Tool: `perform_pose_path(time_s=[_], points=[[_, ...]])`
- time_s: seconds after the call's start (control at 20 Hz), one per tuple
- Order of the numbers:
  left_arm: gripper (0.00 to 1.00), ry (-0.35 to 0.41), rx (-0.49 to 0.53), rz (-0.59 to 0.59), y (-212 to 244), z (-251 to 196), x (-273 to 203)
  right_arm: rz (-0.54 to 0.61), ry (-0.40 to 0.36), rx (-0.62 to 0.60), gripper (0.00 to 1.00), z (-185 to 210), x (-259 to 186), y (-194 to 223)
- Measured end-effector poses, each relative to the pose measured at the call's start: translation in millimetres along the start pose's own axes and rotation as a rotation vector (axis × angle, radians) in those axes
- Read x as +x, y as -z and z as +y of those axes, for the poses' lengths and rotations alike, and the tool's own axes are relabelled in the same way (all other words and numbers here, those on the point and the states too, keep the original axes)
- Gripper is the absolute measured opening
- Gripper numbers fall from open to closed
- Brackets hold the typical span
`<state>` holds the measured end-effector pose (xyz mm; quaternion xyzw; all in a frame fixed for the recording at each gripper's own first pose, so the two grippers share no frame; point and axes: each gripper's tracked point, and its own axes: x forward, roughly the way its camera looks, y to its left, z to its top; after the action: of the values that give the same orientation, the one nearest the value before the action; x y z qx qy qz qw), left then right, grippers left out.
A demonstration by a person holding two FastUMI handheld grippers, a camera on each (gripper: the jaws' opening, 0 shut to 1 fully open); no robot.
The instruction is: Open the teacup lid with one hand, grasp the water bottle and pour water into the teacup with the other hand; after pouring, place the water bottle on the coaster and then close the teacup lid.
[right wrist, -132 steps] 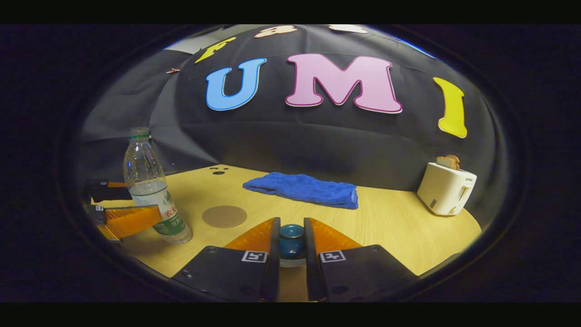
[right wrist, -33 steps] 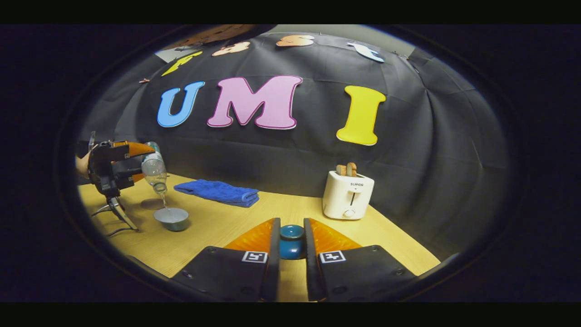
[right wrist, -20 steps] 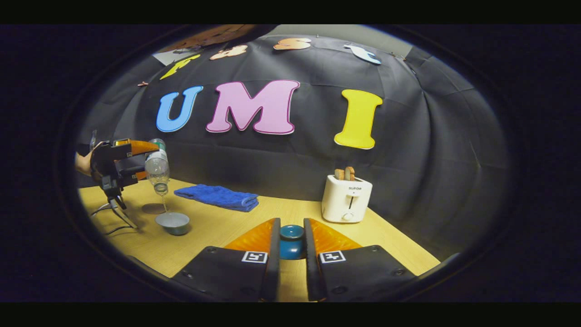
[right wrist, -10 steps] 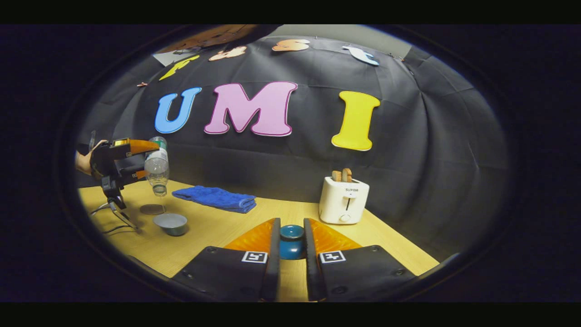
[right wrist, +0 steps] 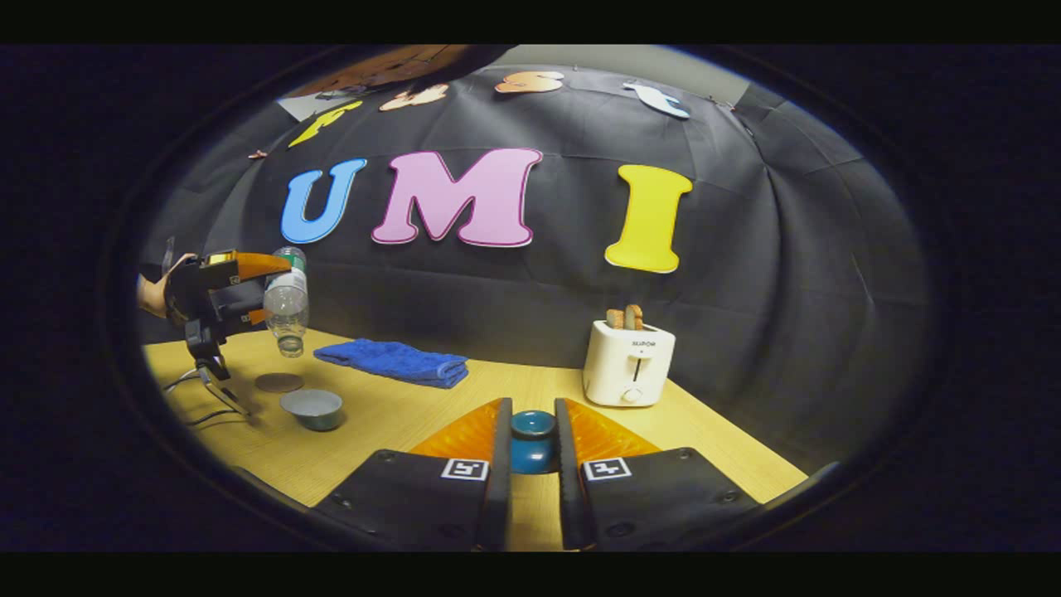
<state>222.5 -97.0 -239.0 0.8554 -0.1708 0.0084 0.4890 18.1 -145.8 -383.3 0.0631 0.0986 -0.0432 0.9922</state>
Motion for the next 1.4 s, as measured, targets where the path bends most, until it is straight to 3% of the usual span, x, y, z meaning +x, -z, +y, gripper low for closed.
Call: perform_pose_path(time_s=[0.1, 0.25, 0.45, 0.65, 0.8, 0.9, 1.0, 1.05, 1.15, 1.2, 1.3, 1.4], points=[[0.76, 0.040, -0.051, 0.028, 7.3, -9.2, 0.3, 0.003, -0.005, 0.004, 0.27, 1.9, -0.1, 0.6], [0.76, 0.162, -0.266, 0.116, 19.9, -30.6, -3.2, 0.009, -0.017, -0.002, 0.31, 9.1, -2.2, 0.3], [0.76, 0.259, -0.707, 0.244, 25.0, -52.1, -28.2, 0.006, -0.035, -0.005, 0.32, 20.7, 1.3, -5.3], [0.76, 0.346, -1.263, 0.372, 10.0, -81.8, -42.4, 0.010, -0.054, -0.001, 0.31, 38.1, 5.1, -7.7], [0.76, 0.341, -1.640, 0.402, -6.6, -83.6, -40.2, 0.018, -0.067, -0.007, 0.31, 52.4, 10.1, -6.9], [0.76, 0.334, -1.872, 0.406, -20.5, -78.9, -32.8, 0.020, -0.074, -0.009, 0.22, 60.3, 12.1, -8.0], [0.76, 0.318, -2.054, 0.410, -28.6, -75.5, -26.7, 0.021, -0.079, -0.007, 0.31, 67.9, 15.5, -9.2], [0.76, 0.310, -2.115, 0.412, -30.3, -76.8, -23.3, 0.022, -0.082, -0.005, 0.27, 71.5, 16.8, -9.4], [0.76, 0.318, -2.200, 0.413, -38.1, -79.9, -20.9, 0.024, -0.089, 0.007, 0.27, 81.2, 19.5, -9.8], [0.76, 0.331, -2.217, 0.424, -41.8, -80.1, -22.0, 0.026, -0.092, 0.015, 0.31, 86.1, 20.9, -10.3], [0.76, 0.356, -2.223, 0.446, -45.2, -82.2, -24.2, 0.032, -0.099, 0.038, 0.27, 96.7, 23.1, -10.6], [0.76, 0.365, -2.236, 0.454, -45.9, -80.0, -27.8, 0.035, -0.106, 0.053, 0.31, 108.4, 24.3, -10.2]])
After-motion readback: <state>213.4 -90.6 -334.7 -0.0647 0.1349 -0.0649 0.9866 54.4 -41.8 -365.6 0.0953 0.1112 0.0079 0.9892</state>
